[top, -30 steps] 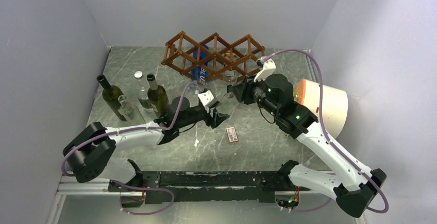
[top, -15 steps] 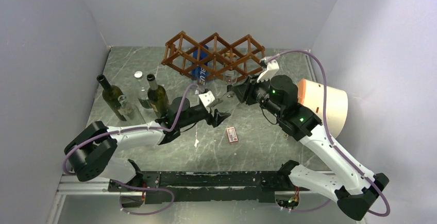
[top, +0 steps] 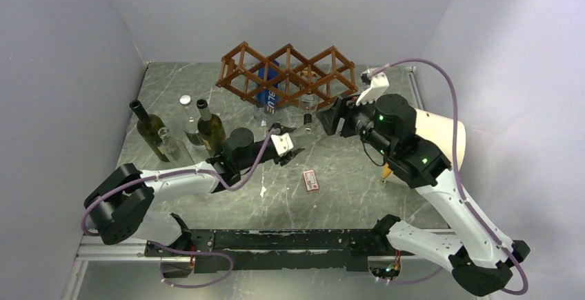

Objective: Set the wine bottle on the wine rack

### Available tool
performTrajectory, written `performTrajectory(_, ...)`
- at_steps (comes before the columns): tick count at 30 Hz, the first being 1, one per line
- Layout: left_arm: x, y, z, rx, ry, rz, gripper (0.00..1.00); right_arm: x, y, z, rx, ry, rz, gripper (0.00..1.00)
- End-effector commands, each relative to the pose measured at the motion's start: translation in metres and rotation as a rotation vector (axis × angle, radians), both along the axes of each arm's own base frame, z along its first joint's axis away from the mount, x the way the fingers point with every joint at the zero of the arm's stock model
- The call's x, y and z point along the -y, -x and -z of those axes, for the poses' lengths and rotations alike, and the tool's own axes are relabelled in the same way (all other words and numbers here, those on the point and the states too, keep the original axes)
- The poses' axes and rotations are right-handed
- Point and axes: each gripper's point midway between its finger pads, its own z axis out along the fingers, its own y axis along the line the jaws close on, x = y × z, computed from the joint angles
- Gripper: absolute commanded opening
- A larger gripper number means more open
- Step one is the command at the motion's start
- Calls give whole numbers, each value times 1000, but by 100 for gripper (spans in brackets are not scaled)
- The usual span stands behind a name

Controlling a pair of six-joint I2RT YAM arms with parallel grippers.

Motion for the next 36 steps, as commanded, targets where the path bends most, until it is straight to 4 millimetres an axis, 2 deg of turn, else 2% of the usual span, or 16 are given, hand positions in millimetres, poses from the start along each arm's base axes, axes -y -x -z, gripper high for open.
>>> performTrajectory(1,2,1,-81,460,29,72,7,21,12,-11,21,117,-2,69)
performTrajectory(3,4,-4,-91,562,-17,73,7,25,14,-15,28,149,-8,70)
performTrajectory(5,8,-15,-112,670,-48,41,7,26,14,-15,30,184,-16,72)
performTrajectory(9,22,-22,-141,848,-95,67,7,27,12,-20,17,203,-11,73)
performTrajectory(13,29,-23,-135,948,-159,102,7,27,16,-23,3,206,-25,74)
performTrajectory(19,28,-25,-137,1073,-225,100,7,24,17,-15,-4,222,-49,77)
performTrajectory(27,32,-19,-142,1162,-274,157,7,11,17,11,-61,265,-123,79)
performTrajectory(36,35,-20,-142,1179,-296,178,7,6,19,43,-97,311,-172,79)
